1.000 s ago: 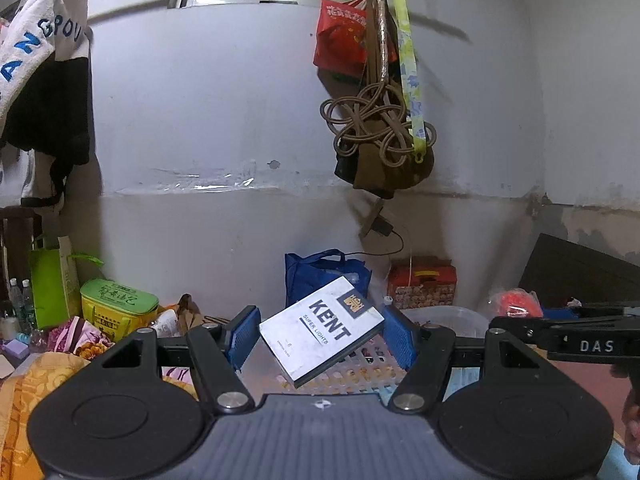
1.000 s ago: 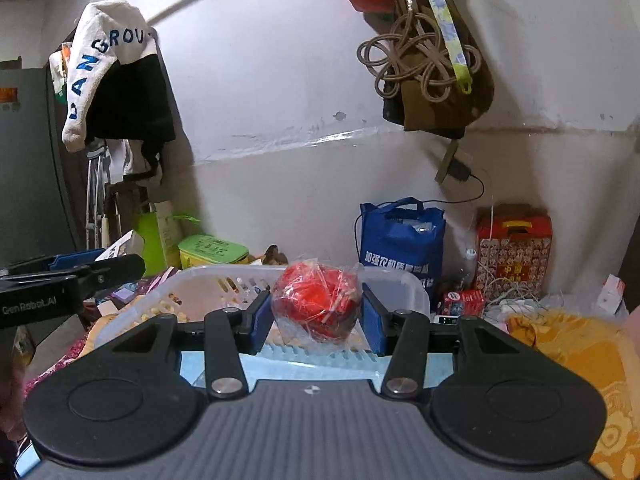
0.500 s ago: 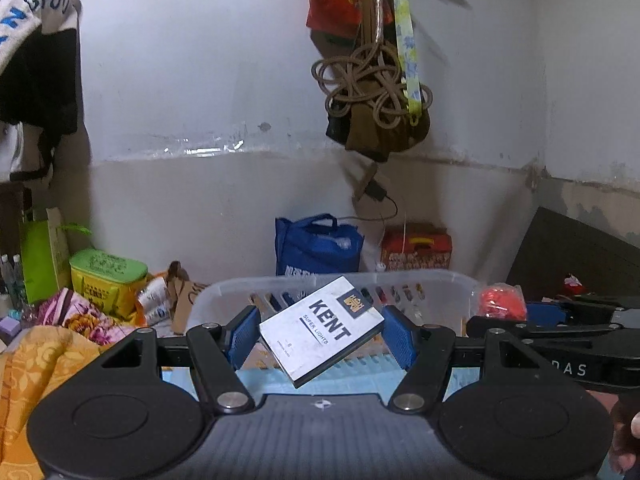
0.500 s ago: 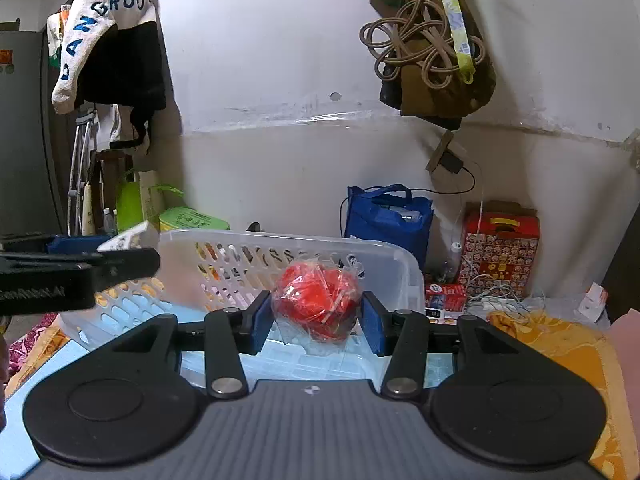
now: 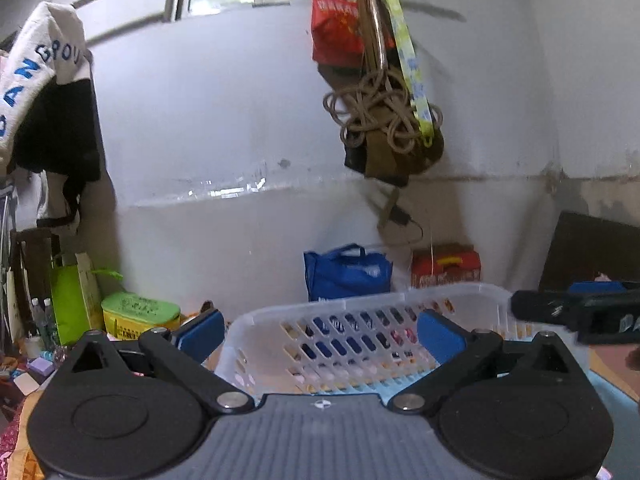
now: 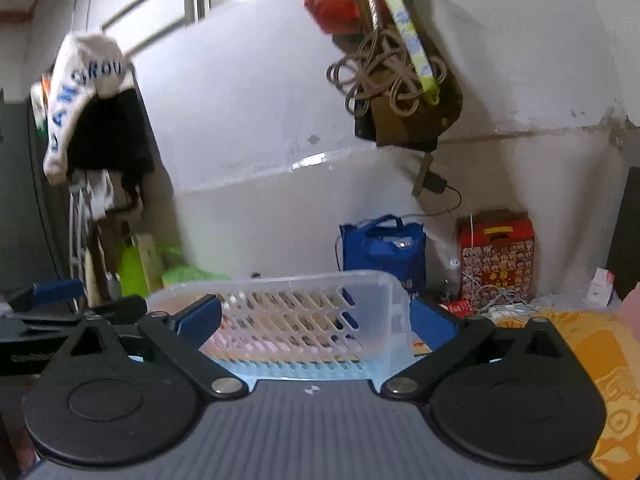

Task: Organize objects
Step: 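Carry both items over the clear basket and open both grippers to drop them, then grasp the pink tissue pack with the right gripper while the left gripper grasps the red cigarette box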

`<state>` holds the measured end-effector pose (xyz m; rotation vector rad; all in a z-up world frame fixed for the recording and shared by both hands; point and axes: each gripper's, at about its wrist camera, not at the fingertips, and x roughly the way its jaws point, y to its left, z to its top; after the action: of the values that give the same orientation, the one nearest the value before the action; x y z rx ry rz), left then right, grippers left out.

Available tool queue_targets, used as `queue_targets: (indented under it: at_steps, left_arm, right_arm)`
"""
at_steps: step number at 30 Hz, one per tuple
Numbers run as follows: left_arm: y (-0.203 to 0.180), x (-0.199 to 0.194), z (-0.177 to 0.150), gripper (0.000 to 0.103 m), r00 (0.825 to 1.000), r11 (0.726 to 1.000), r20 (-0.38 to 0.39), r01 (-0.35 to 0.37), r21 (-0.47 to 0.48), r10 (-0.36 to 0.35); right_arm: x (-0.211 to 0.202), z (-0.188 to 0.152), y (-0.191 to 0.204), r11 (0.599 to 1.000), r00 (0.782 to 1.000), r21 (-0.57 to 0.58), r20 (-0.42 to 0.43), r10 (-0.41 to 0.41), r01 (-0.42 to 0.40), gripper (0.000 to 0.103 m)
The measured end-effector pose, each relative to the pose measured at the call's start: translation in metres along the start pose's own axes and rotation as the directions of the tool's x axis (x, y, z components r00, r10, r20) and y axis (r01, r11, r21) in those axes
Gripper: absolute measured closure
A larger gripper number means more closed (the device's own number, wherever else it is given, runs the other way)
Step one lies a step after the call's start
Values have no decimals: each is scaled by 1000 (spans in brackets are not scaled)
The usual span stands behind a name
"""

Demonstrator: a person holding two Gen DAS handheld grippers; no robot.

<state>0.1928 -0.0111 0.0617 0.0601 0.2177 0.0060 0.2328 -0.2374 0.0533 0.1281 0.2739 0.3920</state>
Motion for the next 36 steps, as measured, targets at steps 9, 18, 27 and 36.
queue_targets:
  at_steps: [9,18,27,36]
  left_arm:
    - [28,-47,-26,0,999,999,37,-21,-44,22]
    - [54,-65,-68,0,998,999,-69,-9,-48,6]
    - [43,-73,-88,0,989,996,-147,29,88,-15]
    - [40,-81,-97,0,983,990,-180,69,122,-46]
  right_arm:
    - [-43,-20,-15,997,996,-34,-50,-70,68,0]
    - [-57,-76,11,954,986,-268,-59,-155,135,0]
    - [-54,-84,3,952,985,-280,-85,-150,121,0]
    - [-57,-85,-1,967,976,-216,-141,-166,134,0]
